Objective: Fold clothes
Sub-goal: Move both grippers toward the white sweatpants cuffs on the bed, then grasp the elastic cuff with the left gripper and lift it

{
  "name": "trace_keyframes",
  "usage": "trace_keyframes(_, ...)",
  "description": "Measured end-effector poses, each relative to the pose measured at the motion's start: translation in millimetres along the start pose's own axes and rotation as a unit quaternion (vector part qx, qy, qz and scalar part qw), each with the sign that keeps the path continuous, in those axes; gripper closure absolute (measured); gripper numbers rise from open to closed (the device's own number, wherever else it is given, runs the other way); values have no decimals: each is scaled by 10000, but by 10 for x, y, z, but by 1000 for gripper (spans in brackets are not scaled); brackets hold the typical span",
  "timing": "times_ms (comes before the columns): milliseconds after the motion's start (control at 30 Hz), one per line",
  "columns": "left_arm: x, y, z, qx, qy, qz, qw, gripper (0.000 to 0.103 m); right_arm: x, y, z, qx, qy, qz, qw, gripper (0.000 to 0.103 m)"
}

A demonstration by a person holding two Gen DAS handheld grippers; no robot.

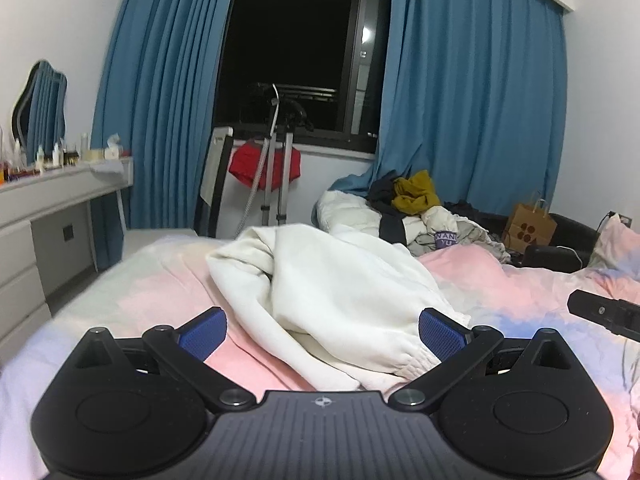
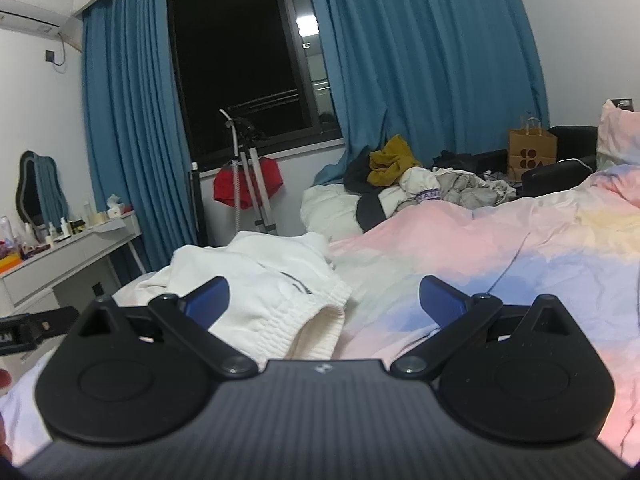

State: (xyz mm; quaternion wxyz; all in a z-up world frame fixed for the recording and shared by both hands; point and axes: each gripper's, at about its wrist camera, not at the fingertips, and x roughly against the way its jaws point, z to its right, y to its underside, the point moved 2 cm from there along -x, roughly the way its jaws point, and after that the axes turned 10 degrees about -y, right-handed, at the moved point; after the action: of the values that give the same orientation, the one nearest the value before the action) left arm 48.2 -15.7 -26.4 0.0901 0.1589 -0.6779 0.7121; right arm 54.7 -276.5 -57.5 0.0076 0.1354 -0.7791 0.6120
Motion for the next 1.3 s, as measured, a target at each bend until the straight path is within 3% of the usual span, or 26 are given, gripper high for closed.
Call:
trace_keyframes(333,-481,105,493,-793,28,-114,9968,2,-11,-24,219,-161,528,-70,9985,0)
trace_keyframes(500,-885,179,806,-956,89,-49,9954,4,-28,-18,493,-530,740,-93,9958,0)
trace_keyframes(700,-1343,440,1196,-1419,229,-79,9896,8,-192,104,730,-1064,660,-323,9916,0)
trace_keyframes(833,-1572,600,1478,-1921,467,86,9802,9,-345,185,745,-1091,631,-451,9910,0)
trace_keyframes(967,-1719,734,1721,-2285,575,225,9716,18,-491,299,779,-1057,587,-606,9908,0)
trace_keyframes(1033,-1811,785,1771,-2438,430,219,9686,34,-569,354,805,-1112,571,-676,9898,0)
trace_keyframes(1067,-1832,791,1759,-2390,405,175,9700,38,-607,375,815,-1125,555,-699,9896,0)
trace_keyframes(1133,-1868,798,1734,-2297,352,98,9726,57,-673,410,820,-1148,507,-727,9894,0)
trace_keyframes(1300,-1610,571,1543,-1984,248,438,9788,59,-703,426,839,-1197,483,-607,9898,0)
